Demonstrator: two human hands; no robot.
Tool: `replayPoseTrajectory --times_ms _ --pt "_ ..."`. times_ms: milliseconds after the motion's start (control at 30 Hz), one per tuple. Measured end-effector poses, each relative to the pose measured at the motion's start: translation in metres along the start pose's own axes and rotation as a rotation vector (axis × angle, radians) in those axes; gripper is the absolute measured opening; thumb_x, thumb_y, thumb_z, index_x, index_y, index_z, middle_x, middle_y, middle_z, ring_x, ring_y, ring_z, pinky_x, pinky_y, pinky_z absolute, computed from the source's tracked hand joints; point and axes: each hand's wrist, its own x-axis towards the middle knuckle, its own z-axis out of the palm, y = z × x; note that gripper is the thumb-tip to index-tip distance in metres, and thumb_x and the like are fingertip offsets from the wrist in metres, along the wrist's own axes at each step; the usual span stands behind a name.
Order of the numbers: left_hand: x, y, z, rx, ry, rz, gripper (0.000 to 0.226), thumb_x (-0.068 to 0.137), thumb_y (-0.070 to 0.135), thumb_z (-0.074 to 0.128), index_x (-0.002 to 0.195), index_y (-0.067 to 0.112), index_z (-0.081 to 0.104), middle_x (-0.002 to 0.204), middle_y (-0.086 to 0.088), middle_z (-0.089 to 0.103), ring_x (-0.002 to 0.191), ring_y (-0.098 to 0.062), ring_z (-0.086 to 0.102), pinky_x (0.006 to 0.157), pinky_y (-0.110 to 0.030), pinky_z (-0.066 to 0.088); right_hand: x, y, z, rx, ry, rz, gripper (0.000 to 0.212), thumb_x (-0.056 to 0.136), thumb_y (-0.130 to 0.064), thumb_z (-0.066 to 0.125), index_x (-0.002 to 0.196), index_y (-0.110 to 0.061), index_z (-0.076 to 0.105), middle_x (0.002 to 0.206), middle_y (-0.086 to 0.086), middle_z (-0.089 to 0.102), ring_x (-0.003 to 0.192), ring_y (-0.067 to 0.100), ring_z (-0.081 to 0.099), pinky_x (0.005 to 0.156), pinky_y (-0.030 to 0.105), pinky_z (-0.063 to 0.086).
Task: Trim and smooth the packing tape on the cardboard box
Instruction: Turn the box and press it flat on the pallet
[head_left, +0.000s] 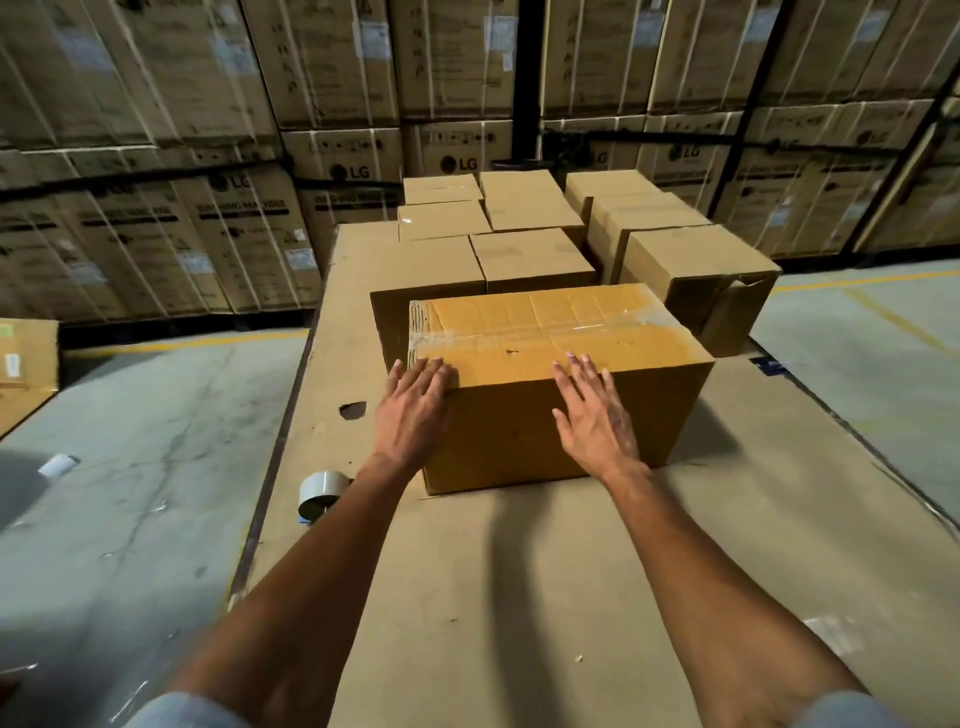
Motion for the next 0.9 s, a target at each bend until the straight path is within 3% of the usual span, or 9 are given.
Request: replayPoseTrajectory --times_ms 100,200,300,400,467,567,900 --pt "-0.007 0.015 0.006 0.007 -0.010 0.014 0.072 0.107 0.038 0.050 0.170 0.019 0.022 0.177 -0.007 0.023 0.165 -0.028 0.017 0.134 -0.054 0.009 -0.002 0.010 0.003 -0.024 0.051 0.023 0.082 0.105 -0.046 0.051 0.168 -0.020 0.005 0.176 0.013 0.002 0.163 0.029 0.004 0.132 0.051 0.010" --pt "0.008 0.068 0.036 0.054 -0.070 -0.006 0.080 0.105 0.050 0.039 0.172 0.030 -0.001 0.180 -0.002 -0.003 0.167 -0.029 -0.003 0.134 -0.056 0.000 0.013 0.066 0.026 -0.040 0.005 0.006 0.088 0.104 -0.051 0.051 0.168 -0.020 0.001 0.176 0.014 -0.005 0.163 0.032 -0.001 0.132 0.054 0.011" --pt "0.006 0.076 0.034 0.120 -0.118 -0.003 0.086 0.095 0.062 0.024 0.171 0.036 -0.007 0.180 -0.003 -0.012 0.165 -0.034 -0.013 0.132 -0.061 -0.001 0.011 0.063 0.030 -0.044 0.047 0.001 0.095 0.102 -0.050 0.055 0.168 -0.019 -0.004 0.176 0.014 -0.011 0.163 0.035 -0.003 0.131 0.056 0.013" --pt "0.006 0.077 0.030 0.153 -0.126 0.003 0.087 0.091 0.061 0.018 0.170 0.037 -0.011 0.179 -0.005 -0.016 0.163 -0.037 -0.018 0.131 -0.062 -0.004 0.011 0.055 0.034 -0.056 0.082 0.016 0.101 0.101 -0.048 0.058 0.167 -0.018 -0.012 0.176 0.013 -0.014 0.162 0.036 -0.009 0.132 0.057 0.009" --pt "0.013 0.072 0.037 0.165 -0.119 -0.016 0.086 0.098 0.056 0.031 0.170 0.037 -0.012 0.179 -0.005 -0.016 0.163 -0.038 -0.019 0.131 -0.062 -0.006 0.018 0.055 0.039 -0.046 0.075 0.021 0.102 0.101 -0.046 0.060 0.167 -0.018 -0.012 0.176 0.014 -0.012 0.162 0.036 -0.010 0.131 0.057 0.009" --pt "0.024 0.066 0.044 0.173 -0.120 -0.046 0.101 0.101 0.042 0.063 0.170 0.038 -0.012 0.180 -0.005 -0.014 0.163 -0.038 -0.018 0.131 -0.062 -0.006 0.030 0.054 0.046 -0.045 0.058 0.011 0.102 0.101 -0.045 0.061 0.167 -0.018 -0.012 0.176 0.014 -0.009 0.162 0.037 -0.010 0.131 0.059 0.009" --pt "0.071 0.049 0.054 0.169 -0.162 -0.064 0.116 0.092 0.008 0.065 0.168 0.036 -0.018 0.175 -0.008 -0.032 0.158 -0.036 -0.035 0.130 -0.066 -0.004 0.084 0.057 0.051 -0.021 0.000 -0.006 0.114 0.096 -0.024 0.067 0.163 -0.013 -0.025 0.171 0.019 -0.028 0.160 0.040 -0.019 0.130 0.060 0.007"
